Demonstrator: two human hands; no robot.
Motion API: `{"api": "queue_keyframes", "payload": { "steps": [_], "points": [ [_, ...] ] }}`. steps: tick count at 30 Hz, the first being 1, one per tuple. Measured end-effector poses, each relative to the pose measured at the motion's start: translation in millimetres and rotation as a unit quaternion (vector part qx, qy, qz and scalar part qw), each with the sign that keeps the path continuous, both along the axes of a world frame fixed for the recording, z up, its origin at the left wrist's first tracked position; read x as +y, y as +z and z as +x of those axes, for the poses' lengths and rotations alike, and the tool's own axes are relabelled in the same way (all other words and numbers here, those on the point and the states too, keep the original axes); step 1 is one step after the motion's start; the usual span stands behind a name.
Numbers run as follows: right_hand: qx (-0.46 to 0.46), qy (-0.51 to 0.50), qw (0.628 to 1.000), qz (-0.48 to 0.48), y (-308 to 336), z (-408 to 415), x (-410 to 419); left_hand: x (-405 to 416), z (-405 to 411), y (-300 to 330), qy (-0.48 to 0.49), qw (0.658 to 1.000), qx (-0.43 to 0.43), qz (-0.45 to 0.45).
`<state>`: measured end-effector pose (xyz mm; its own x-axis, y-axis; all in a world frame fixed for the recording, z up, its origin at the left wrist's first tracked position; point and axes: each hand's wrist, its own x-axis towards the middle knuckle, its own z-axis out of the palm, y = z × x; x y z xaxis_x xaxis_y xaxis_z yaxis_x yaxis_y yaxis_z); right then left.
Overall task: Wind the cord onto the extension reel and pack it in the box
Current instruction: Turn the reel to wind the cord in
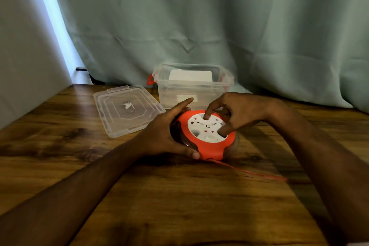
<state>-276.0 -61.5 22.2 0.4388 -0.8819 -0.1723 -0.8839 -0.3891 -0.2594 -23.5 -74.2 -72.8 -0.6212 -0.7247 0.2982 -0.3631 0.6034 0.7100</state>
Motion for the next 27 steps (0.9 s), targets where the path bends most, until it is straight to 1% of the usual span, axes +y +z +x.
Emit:
{"api": "queue_keyframes", "payload": {
  "steps": [5,16,20,23,25,27],
  "points": [
    [0.051,-0.028,0.997,-0.055,-1.0,4.1,3.3,-1.3,-0.2,-1.2,0.017,1.000,0.003,-0.003],
    [0.093,-0.047,0.988,-0.118,-7.4,24.1,12.5,-0.7,-2.0,0.1,0.018,1.000,-0.006,-0.007],
    [0.090,-0.052,0.986,-0.128,-10.8,32.3,14.2,-1.0,-1.6,-0.4,0.014,1.000,0.002,-0.005],
    [0.075,-0.048,0.989,-0.116,-9.2,28.0,12.9,-1.0,-1.4,-0.1,0.012,1.000,0.006,-0.003],
    [0.057,-0.036,0.992,-0.102,-5.9,22.5,11.6,-0.9,-0.8,0.1,0.009,1.000,0.006,-0.005],
    [0.018,-0.018,0.996,-0.081,-2.6,14.6,6.8,-0.5,0.0,0.3,0.010,1.000,0.006,-0.006]
  ]
}}
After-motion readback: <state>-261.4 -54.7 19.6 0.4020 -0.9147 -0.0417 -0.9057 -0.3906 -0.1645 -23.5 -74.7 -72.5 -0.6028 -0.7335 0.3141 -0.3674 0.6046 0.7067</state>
